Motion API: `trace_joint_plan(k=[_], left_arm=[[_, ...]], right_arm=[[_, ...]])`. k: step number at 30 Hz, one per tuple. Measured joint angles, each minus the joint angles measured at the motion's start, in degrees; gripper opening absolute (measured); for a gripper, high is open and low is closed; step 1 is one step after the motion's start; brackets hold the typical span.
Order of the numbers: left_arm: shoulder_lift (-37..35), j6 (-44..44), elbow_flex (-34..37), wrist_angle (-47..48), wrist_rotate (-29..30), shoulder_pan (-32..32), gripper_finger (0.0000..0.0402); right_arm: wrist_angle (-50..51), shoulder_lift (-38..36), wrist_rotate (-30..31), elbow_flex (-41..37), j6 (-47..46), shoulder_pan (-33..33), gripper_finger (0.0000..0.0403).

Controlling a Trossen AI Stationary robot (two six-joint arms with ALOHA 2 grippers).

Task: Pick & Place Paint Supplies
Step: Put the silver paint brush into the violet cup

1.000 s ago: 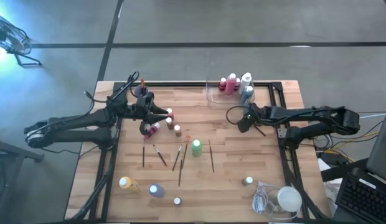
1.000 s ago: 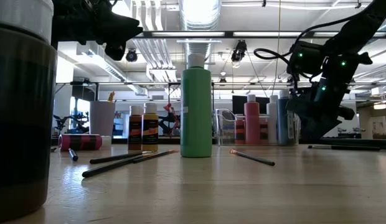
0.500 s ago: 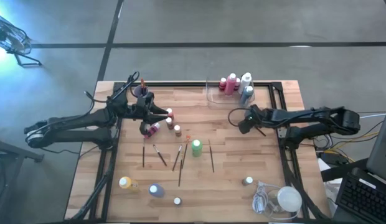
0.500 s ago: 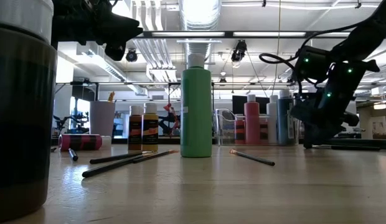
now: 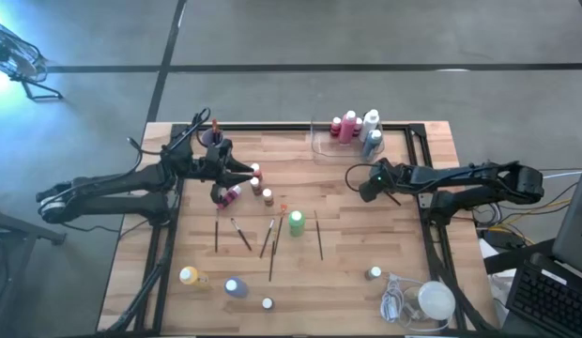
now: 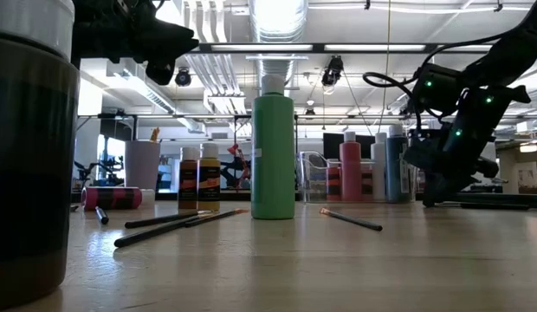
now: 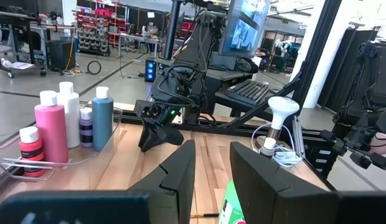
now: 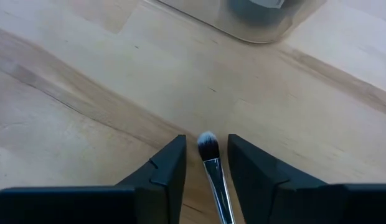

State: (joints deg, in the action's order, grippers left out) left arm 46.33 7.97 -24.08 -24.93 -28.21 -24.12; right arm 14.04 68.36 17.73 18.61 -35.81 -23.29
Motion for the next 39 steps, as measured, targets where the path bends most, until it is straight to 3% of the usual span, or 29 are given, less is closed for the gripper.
trace_joint_plan(k=[12, 23, 39], left_arm=[[0.0, -0.1, 0.0, 0.1, 0.0, 0.0, 0.0106], [0.0, -0.1, 0.0, 0.1, 0.0, 0.0, 0.0106], [1.7, -0.1, 0.0, 0.1, 0.2, 0.0, 0.0106]], right_arm=[[0.0, -0.1, -1.3, 0.0, 0.0, 0.0, 0.0014], [-3.1, -0.8, -7.2, 1.8, 2.3, 0.5, 0.001], [-10.6, -0.9, -7.4, 21.6, 16.1, 9.7, 0.0009]])
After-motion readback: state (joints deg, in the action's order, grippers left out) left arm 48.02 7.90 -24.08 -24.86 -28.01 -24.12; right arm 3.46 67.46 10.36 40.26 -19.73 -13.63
